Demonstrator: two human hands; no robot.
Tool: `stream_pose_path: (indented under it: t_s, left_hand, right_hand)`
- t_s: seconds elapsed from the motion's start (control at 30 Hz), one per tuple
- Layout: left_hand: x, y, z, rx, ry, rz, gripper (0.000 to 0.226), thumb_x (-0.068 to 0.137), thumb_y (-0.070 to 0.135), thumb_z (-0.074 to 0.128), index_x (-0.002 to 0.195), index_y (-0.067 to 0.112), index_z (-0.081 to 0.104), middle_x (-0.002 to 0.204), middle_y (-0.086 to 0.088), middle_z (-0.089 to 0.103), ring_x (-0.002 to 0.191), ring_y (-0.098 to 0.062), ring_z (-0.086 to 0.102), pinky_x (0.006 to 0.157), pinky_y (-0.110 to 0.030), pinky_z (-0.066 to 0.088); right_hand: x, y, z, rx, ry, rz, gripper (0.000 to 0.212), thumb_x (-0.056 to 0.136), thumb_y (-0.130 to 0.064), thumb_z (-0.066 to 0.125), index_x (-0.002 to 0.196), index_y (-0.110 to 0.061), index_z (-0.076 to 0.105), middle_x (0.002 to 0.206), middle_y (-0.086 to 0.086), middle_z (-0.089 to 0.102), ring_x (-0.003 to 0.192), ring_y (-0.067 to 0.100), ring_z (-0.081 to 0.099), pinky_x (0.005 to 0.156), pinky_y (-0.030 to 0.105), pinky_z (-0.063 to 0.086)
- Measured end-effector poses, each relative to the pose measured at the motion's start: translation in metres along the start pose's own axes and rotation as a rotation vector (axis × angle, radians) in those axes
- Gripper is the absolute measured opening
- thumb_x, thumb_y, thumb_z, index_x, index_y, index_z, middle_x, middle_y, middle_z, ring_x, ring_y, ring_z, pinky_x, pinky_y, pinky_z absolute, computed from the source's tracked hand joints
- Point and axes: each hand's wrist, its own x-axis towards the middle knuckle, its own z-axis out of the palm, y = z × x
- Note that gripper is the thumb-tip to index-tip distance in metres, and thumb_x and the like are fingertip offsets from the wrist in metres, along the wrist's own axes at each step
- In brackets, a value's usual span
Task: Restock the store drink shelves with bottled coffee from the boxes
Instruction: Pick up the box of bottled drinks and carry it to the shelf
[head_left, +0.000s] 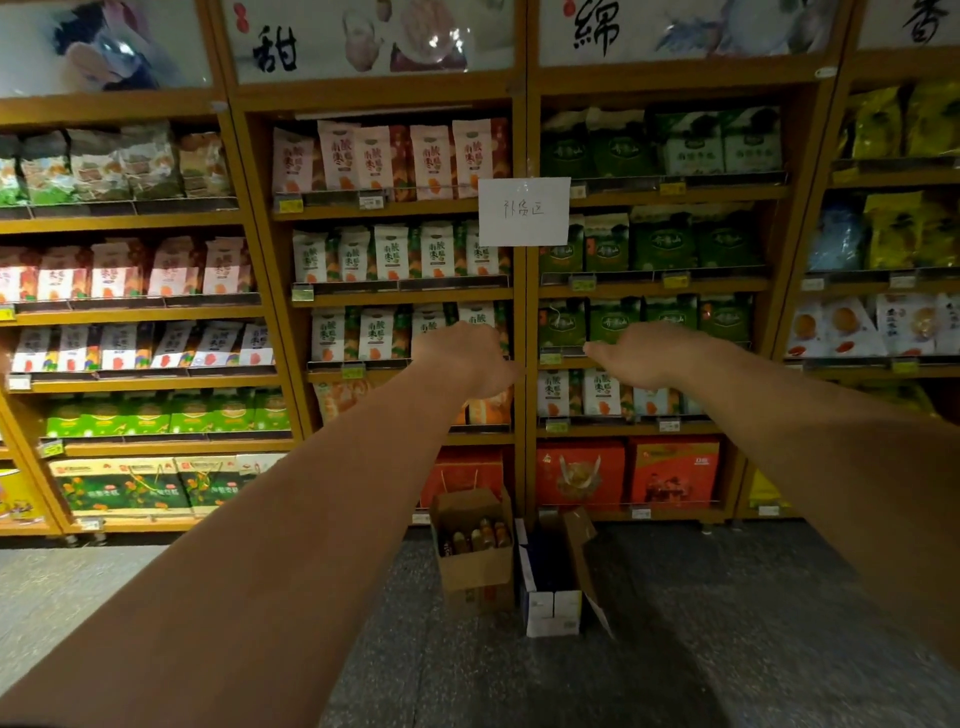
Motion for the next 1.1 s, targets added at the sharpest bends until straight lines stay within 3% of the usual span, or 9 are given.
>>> stream_pose_path:
  t_s: [0.13,0.37,0.67,0.7,0.77,0.9,1.0,1.07,1.1]
  left_hand:
    - [0.052,-0.02,0.01,-0.014,-0.016,0.04,0.051,0.092,0.058,0.037,0.114,0.018,0.059,0.102,-0.001,0.06,0.095,-0.022,0.058,0.073,-0.033,0.044]
    - [0.117,-0.066,0.027,-0.012,-0.027,0.065,0.055,0.093,0.056,0.038,0.137,0.023,0.046,0.125,-0.004,0.057,0.109,-0.025,0.056,0.076,-0.032,0.044]
    - [0.178,-0.104,0.055,0.005,-0.024,0.104,0.052,0.093,0.057,0.037,0.12,0.018,0.056,0.108,-0.004,0.061,0.093,-0.022,0.057,0.072,-0.032,0.043]
    - [0.184,-0.105,0.057,0.009,-0.02,0.105,0.051,0.093,0.057,0.037,0.119,0.018,0.056,0.106,-0.004,0.061,0.091,-0.022,0.056,0.071,-0.032,0.042]
    - [0.196,-0.107,0.063,0.01,-0.013,0.106,0.051,0.093,0.057,0.037,0.119,0.017,0.057,0.106,-0.003,0.061,0.094,-0.023,0.057,0.072,-0.031,0.042]
    - [0.22,-0.104,0.079,-0.012,-0.038,0.111,0.048,0.092,0.056,0.039,0.112,0.018,0.06,0.109,-0.003,0.062,0.099,-0.023,0.059,0.078,-0.033,0.045]
    - [0.233,-0.1,0.086,0.0,-0.037,0.115,0.044,0.092,0.053,0.039,0.107,0.018,0.06,0.106,-0.003,0.062,0.096,-0.023,0.058,0.073,-0.032,0.04]
    - [0.243,-0.097,0.086,0.009,-0.035,0.105,0.047,0.092,0.055,0.038,0.112,0.018,0.06,0.108,-0.002,0.062,0.098,-0.023,0.059,0.072,-0.031,0.04]
    - [0.249,-0.096,0.086,0.008,-0.038,0.097,0.048,0.092,0.056,0.038,0.113,0.018,0.06,0.109,-0.002,0.063,0.099,-0.023,0.059,0.072,-0.031,0.041]
  right_hand:
    - [0.049,-0.019,0.002,0.016,0.015,0.038,0.073,0.097,-0.061,0.02,0.139,-0.006,0.045,0.151,0.017,0.035,0.133,0.033,0.04,0.108,0.039,0.037]
    - [0.117,-0.056,0.017,0.037,-0.005,0.058,0.073,0.097,-0.06,0.022,0.145,-0.007,0.036,0.153,0.015,0.031,0.133,0.033,0.04,0.106,0.038,0.037]
    - [0.177,-0.088,0.035,0.048,-0.008,0.072,0.071,0.097,-0.061,0.019,0.134,-0.008,0.049,0.15,0.017,0.036,0.12,0.033,0.05,0.105,0.038,0.039]
    - [0.184,-0.088,0.038,0.046,-0.01,0.069,0.067,0.096,-0.062,0.02,0.114,-0.011,0.059,0.141,0.02,0.045,0.103,0.031,0.056,0.099,0.035,0.04]
    - [0.197,-0.087,0.041,0.051,-0.001,0.07,0.062,0.095,-0.063,0.018,0.074,-0.013,0.048,0.1,0.02,0.055,0.072,0.024,0.049,0.085,0.035,0.04]
    - [0.221,-0.084,0.046,0.08,0.0,0.072,0.056,0.096,-0.063,0.017,0.06,-0.02,0.022,0.069,0.003,0.029,0.059,0.017,0.034,0.063,0.029,0.032]
    - [0.241,-0.076,0.05,0.068,-0.022,0.077,0.059,0.095,-0.063,0.018,0.062,-0.018,0.035,0.071,0.007,0.037,0.061,0.019,0.04,0.076,0.033,0.038]
    - [0.254,-0.07,0.05,0.048,-0.045,0.083,0.071,0.095,-0.064,0.017,0.103,-0.009,0.061,0.11,0.019,0.057,0.095,0.03,0.058,0.096,0.037,0.042]
    - [0.26,-0.068,0.049,0.031,-0.039,0.084,0.075,0.095,-0.064,0.016,0.128,-0.008,0.054,0.135,0.019,0.049,0.117,0.033,0.053,0.103,0.04,0.04]
